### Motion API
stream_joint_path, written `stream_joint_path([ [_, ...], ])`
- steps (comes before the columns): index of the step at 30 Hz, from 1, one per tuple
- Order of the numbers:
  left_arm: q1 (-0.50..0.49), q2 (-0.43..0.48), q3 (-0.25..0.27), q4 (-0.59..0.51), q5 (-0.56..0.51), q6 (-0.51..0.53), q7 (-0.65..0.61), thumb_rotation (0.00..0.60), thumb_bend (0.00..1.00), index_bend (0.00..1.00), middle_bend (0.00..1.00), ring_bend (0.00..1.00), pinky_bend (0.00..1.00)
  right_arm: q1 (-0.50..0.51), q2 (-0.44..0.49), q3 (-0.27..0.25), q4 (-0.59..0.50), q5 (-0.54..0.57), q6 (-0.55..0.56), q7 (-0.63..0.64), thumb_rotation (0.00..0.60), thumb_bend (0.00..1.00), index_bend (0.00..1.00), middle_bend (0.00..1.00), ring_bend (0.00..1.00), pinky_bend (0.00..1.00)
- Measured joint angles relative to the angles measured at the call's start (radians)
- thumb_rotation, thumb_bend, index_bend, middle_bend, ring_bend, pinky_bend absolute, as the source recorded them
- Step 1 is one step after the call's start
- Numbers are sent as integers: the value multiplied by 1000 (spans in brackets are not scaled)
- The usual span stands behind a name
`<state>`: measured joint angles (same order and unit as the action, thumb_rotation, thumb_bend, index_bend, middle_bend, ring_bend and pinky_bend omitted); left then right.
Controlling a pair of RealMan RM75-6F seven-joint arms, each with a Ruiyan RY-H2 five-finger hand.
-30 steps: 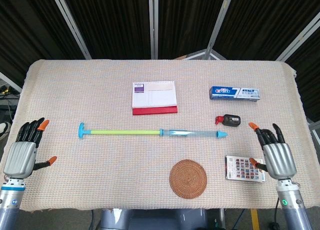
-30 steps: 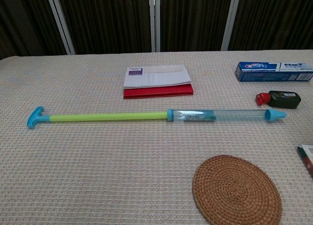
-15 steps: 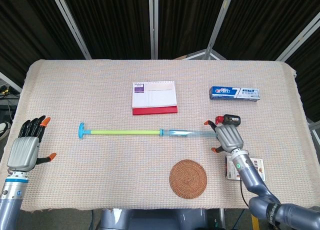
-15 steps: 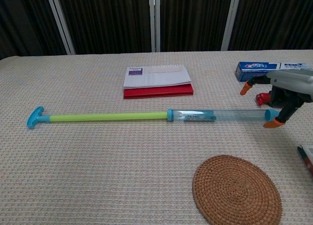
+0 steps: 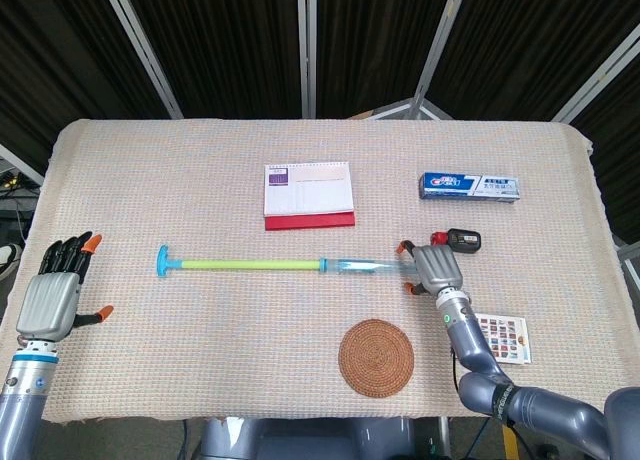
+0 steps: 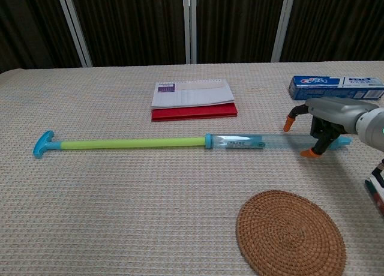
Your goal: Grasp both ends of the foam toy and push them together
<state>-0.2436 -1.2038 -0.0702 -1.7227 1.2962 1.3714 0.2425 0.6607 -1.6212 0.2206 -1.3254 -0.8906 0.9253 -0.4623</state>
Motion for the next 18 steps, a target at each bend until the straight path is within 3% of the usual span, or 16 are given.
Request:
stream_joint_path([
  [18,1,-2,-5,-4,-8,-14,11,600,0,0,0,0,0,11,-75,-10,112,-20,21,29,600,177,405,1000,1000,1000],
])
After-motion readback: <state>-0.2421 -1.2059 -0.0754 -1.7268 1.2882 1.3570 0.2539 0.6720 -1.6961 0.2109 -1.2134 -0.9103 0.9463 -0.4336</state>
